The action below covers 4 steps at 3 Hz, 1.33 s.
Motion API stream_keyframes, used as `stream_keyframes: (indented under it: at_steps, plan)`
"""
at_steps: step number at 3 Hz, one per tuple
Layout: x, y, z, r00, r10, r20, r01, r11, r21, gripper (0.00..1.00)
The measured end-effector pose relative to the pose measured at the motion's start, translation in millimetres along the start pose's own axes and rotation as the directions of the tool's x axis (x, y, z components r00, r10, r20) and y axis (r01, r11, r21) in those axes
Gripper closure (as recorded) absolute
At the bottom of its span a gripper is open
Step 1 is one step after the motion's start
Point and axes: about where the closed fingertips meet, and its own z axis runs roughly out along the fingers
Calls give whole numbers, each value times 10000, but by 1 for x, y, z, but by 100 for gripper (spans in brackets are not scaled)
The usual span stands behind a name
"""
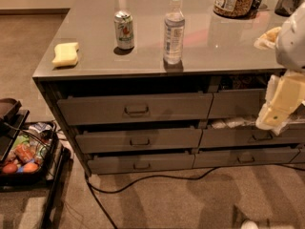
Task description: Open middle drawer
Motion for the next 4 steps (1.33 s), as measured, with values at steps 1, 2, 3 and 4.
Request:
stream_keyframes:
  at_steps: [1,2,3,4]
  plan:
    - [4,29,34,9901,-459,1323,450,9989,99,0]
    - [6,60,88,9574,-400,2861,406,9992,39,0]
    - [-6,49,86,9288,-674,3643,350,9949,950,0]
    - [-7,48,85,9286,-698,3645,374,9947,954,0]
